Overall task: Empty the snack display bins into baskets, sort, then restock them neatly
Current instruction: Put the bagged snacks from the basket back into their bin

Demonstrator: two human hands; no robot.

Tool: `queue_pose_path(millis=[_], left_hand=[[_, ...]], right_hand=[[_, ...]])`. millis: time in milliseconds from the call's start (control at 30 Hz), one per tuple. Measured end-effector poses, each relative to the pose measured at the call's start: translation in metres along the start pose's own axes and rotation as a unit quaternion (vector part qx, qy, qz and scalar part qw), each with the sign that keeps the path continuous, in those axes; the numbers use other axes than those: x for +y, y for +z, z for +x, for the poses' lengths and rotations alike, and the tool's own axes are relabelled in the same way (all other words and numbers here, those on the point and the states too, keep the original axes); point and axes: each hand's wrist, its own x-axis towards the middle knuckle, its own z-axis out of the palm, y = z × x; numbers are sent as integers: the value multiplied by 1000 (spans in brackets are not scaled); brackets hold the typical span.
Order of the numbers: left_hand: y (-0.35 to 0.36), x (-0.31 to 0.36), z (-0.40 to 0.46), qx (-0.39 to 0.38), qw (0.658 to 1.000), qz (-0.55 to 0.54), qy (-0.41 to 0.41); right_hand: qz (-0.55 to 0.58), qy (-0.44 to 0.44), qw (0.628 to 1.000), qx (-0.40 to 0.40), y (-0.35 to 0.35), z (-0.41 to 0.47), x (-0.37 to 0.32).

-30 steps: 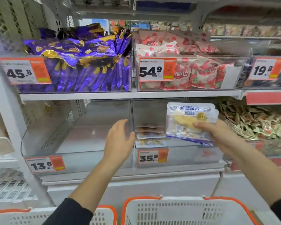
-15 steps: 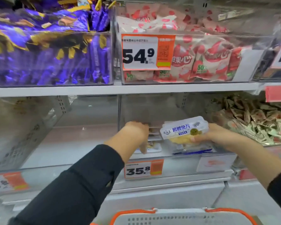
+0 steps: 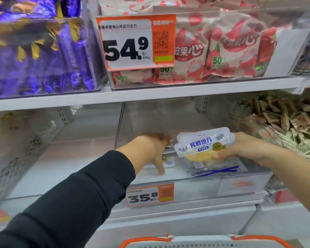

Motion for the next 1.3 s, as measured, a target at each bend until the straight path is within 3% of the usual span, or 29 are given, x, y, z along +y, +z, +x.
queue_pose_path(millis=[167,333,433,567,800,900,967,1000,1067,1167,1200,1300], left_hand=[[5,3,3,80,997,7,21],[6,14,3,161,982,101,-12],[-12,7,1,167,973,136,-79],[-41,-14,-9,197,958,79,-191],[-49,-30,-41,181,950,135,-215],[-29,-41,-77,303,931,31,-201],[-6,-41,-103,401,885,-152,-183],[4,-37,-114,423,846,-273,-176],[23,-27,-128,404,760,-476,-181],[34,-22,-126,322,653,-660,-184],[33,-23,-125,302,636,-689,-173],[32,-24,-124,281,654,-689,-134]], right_hand=[[2,4,1000,12,5,1,4],[-1,6,1000,8,3,1,5],[-19,-17,1000,-18,3,-4,1],[-85,-39,993,-66,22,4,-14],[-171,-33,985,3,69,69,-47],[-132,-12,991,35,79,91,-51],[-120,4,991,52,82,97,-55],[-119,12,991,67,84,100,-56],[-95,30,990,105,88,107,-57],[-84,53,982,158,101,119,-60],[-94,55,981,161,107,123,-61],[-95,39,987,127,126,126,-63]])
